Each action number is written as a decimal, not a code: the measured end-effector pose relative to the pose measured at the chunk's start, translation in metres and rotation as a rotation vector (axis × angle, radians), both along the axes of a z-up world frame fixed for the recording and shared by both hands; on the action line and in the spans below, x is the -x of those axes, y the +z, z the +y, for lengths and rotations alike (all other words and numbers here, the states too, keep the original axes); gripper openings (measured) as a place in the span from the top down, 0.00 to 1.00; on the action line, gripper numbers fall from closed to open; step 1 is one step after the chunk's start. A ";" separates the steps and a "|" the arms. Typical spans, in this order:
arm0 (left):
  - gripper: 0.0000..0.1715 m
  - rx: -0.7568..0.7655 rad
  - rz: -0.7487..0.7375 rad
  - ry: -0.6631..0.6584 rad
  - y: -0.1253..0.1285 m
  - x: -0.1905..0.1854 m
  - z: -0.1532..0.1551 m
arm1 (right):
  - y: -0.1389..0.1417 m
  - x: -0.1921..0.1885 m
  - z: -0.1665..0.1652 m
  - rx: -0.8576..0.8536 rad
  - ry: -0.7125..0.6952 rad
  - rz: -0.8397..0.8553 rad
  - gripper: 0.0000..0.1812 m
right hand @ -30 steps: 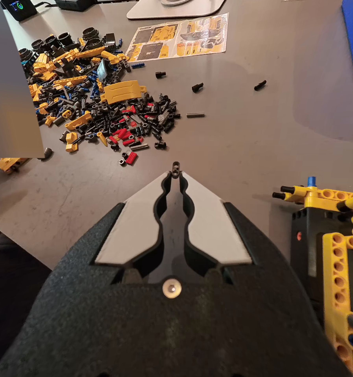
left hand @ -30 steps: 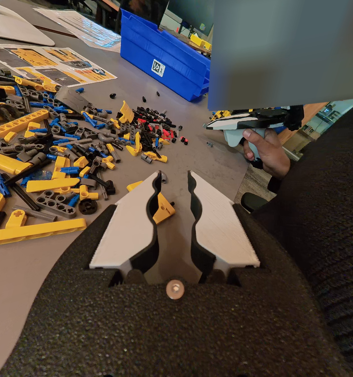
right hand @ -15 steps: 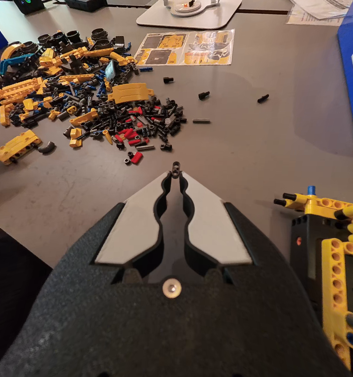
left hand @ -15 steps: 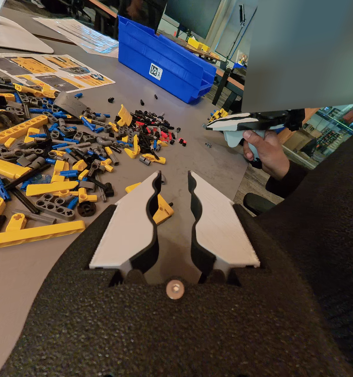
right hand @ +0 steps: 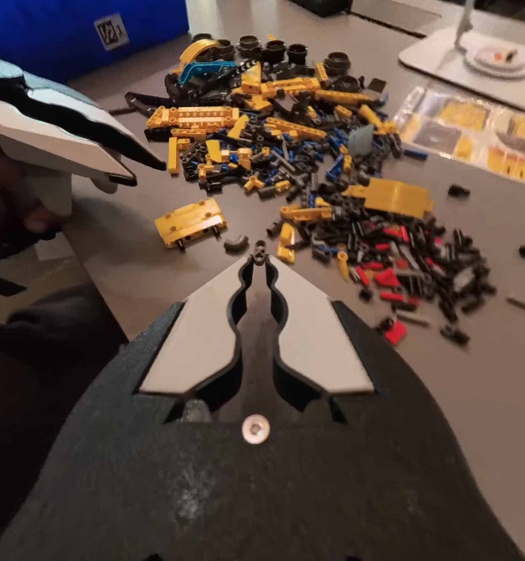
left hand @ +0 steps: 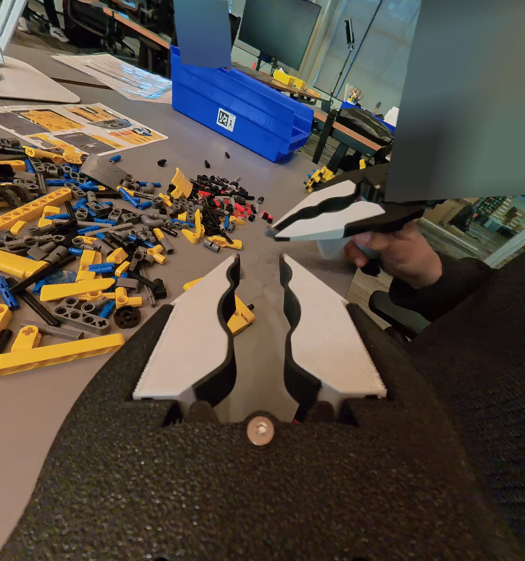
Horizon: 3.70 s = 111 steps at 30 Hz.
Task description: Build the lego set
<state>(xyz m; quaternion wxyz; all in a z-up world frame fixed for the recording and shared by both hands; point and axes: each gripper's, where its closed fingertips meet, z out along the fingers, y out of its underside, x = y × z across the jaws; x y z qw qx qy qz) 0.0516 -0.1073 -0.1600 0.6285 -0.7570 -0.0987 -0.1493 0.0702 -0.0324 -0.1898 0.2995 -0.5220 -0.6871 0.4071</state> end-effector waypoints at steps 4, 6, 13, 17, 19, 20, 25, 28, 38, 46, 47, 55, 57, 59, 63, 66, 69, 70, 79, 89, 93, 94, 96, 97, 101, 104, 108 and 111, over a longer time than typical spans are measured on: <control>0.85 -0.011 0.014 -0.008 0.001 -0.002 -0.001 | -0.005 0.021 -0.019 -0.106 0.042 -0.006 0.96; 0.85 -0.016 0.018 -0.010 0.002 -0.002 -0.001 | -0.006 0.027 -0.024 -0.099 0.054 -0.018 0.96; 0.85 -0.031 0.037 -0.016 0.004 -0.005 -0.002 | -0.018 0.048 -0.020 -0.029 0.037 -0.118 0.84; 0.85 -0.041 0.042 -0.009 0.005 -0.004 -0.003 | -0.008 0.035 -0.011 0.021 0.030 -0.077 0.84; 0.85 -0.047 0.049 -0.004 0.006 -0.004 -0.003 | -0.006 0.024 -0.001 -0.002 0.002 -0.063 0.84; 0.85 -0.049 0.053 -0.002 0.006 -0.004 -0.003 | -0.006 0.019 0.002 -0.012 -0.011 -0.057 0.85; 0.85 -0.048 0.057 0.000 0.006 -0.004 -0.003 | 0.002 0.000 0.000 -0.021 -0.026 0.023 0.85; 0.85 -0.045 0.058 0.000 0.006 -0.004 -0.003 | 0.007 -0.001 0.000 -0.057 -0.037 0.070 0.85; 0.85 -0.044 0.064 -0.002 0.006 -0.005 -0.003 | -0.010 0.002 -0.003 -0.169 -0.032 -0.007 0.85; 0.85 -0.042 0.062 -0.014 0.005 -0.007 -0.003 | -0.012 0.003 0.000 -0.223 -0.060 -0.009 0.85; 0.85 -0.042 0.062 -0.015 0.005 -0.007 -0.003 | -0.012 0.003 0.001 -0.228 -0.066 -0.011 0.85; 0.85 -0.060 0.091 -0.017 0.007 -0.009 -0.004 | -0.012 0.003 0.000 -0.250 -0.061 -0.001 0.86; 0.85 -0.062 0.093 -0.019 0.008 -0.010 -0.004 | -0.013 0.003 0.001 -0.255 -0.065 -0.010 0.86; 0.85 -0.065 0.095 -0.020 0.008 -0.010 -0.005 | -0.015 0.004 0.001 -0.262 -0.067 -0.017 0.87; 0.85 -0.067 0.100 -0.023 0.008 -0.011 -0.005 | -0.019 0.004 0.000 -0.293 -0.064 -0.036 0.88; 0.85 -0.068 0.100 -0.025 0.008 -0.011 -0.005 | -0.021 0.004 0.001 -0.319 -0.066 -0.046 0.88; 0.85 -0.068 0.102 -0.026 0.008 -0.011 -0.005 | -0.023 0.005 0.001 -0.342 -0.069 -0.051 0.88; 0.85 -0.068 0.102 -0.026 0.008 -0.012 -0.005 | -0.023 0.005 0.001 -0.348 -0.069 -0.052 0.88; 0.85 -0.067 0.103 -0.026 0.008 -0.012 -0.005 | -0.025 0.005 0.001 -0.373 -0.071 -0.055 0.88; 0.85 -0.065 0.103 -0.025 0.008 -0.011 -0.005 | -0.025 0.005 0.000 -0.382 -0.070 -0.052 0.89; 0.85 -0.063 0.103 -0.024 0.008 -0.011 -0.005 | -0.024 0.005 0.000 -0.387 -0.067 -0.043 0.89; 0.85 -0.063 0.102 -0.024 0.008 -0.011 -0.005 | -0.023 0.005 -0.001 -0.388 -0.066 -0.039 0.89; 0.85 -0.063 0.103 -0.024 0.008 -0.011 -0.005 | -0.023 0.004 -0.001 -0.388 -0.066 -0.035 0.89; 0.85 -0.063 0.103 -0.024 0.008 -0.011 -0.005 | -0.023 0.004 -0.001 -0.388 -0.066 -0.034 0.89; 0.85 -0.063 0.103 -0.024 0.007 -0.011 -0.005 | -0.022 0.004 -0.001 -0.393 -0.066 -0.032 0.89; 0.85 -0.061 0.104 -0.024 0.007 -0.011 -0.004 | -0.022 0.004 -0.001 -0.394 -0.066 -0.029 0.90; 0.85 -0.059 0.104 -0.022 0.007 -0.011 -0.004 | -0.021 0.004 -0.002 -0.397 -0.067 -0.020 0.90; 0.85 -0.056 0.104 -0.020 0.007 -0.011 -0.004 | -0.020 0.004 -0.002 -0.402 -0.064 -0.015 0.90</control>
